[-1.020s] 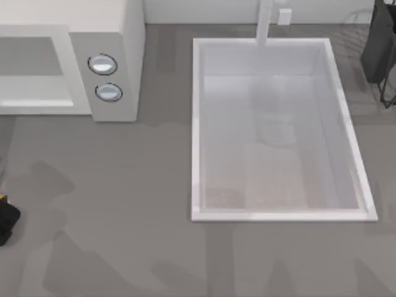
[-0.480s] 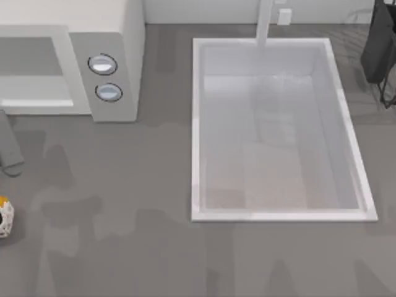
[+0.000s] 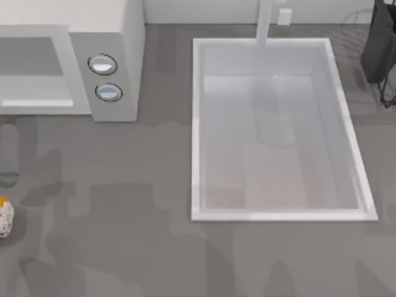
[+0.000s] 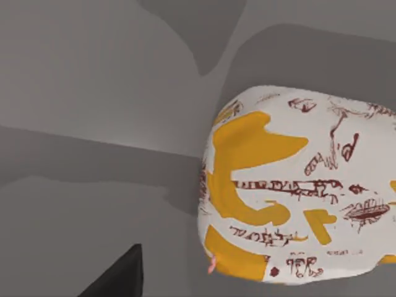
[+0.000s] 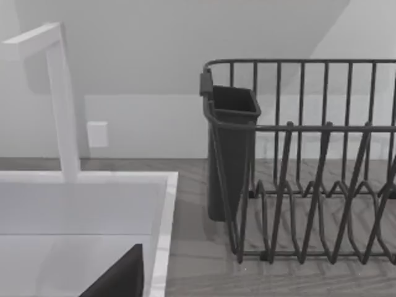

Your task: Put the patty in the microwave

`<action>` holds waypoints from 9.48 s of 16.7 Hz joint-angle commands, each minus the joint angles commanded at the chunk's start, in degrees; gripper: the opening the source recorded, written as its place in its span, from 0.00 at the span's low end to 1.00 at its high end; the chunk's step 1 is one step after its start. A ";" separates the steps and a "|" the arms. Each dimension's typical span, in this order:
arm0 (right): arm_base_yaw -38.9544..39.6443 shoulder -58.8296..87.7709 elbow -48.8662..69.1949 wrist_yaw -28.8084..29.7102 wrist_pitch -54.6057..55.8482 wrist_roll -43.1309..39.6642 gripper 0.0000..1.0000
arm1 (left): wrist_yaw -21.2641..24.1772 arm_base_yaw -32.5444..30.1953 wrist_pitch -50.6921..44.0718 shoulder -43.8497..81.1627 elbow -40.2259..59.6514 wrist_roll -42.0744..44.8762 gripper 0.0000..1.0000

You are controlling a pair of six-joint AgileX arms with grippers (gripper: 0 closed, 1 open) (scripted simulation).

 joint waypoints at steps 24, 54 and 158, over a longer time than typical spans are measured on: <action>0.00 0.00 0.00 0.00 0.00 0.00 1.00 | 0.02 0.07 19.11 9.66 -9.49 0.23 0.70; 0.00 0.00 0.00 0.00 0.00 0.00 1.00 | 0.04 -0.30 -9.48 -2.91 6.46 -1.41 0.00; 0.00 0.00 0.00 0.00 0.00 0.00 1.00 | 14.92 7.67 119.21 13.24 -36.57 -78.27 1.00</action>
